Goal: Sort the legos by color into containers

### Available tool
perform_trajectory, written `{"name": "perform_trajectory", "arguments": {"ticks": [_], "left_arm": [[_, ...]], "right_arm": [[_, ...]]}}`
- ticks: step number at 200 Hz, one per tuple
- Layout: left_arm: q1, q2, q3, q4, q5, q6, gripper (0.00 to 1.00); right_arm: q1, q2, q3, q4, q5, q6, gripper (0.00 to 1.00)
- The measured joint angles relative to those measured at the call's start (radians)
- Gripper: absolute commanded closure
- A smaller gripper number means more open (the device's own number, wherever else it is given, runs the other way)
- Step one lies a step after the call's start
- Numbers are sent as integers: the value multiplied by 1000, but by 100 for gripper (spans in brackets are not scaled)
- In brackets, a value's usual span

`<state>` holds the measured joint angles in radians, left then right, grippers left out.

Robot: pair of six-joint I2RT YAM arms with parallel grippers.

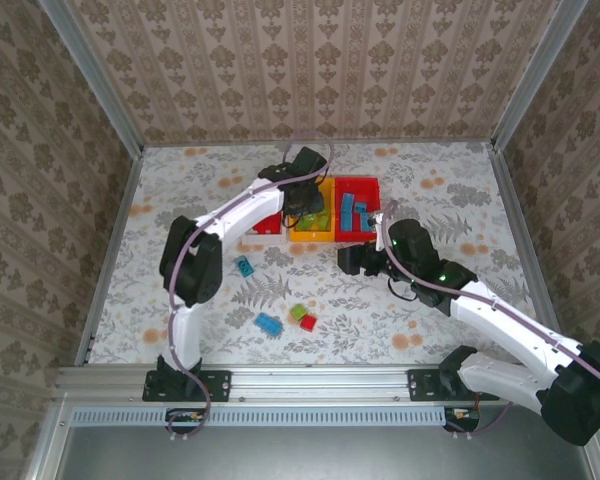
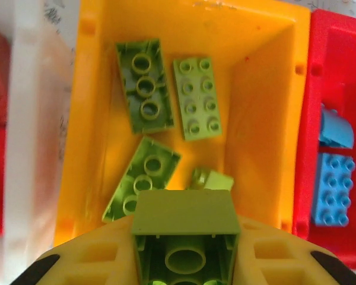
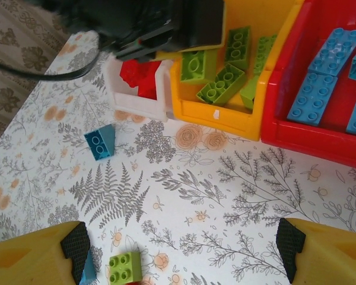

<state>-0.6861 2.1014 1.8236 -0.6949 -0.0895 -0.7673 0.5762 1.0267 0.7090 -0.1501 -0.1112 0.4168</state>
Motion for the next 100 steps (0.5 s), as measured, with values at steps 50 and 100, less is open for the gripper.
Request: {"name": "perform_trajectory", "arguments": {"ticks": [50, 100], "left_arm": [[27, 164, 149, -29, 48, 71, 51], [25, 175, 172, -51, 68, 93, 39]], "right_arm": [[-5, -6, 0, -19, 0, 3, 15], [11, 48, 0, -23, 0, -38, 15]]}}
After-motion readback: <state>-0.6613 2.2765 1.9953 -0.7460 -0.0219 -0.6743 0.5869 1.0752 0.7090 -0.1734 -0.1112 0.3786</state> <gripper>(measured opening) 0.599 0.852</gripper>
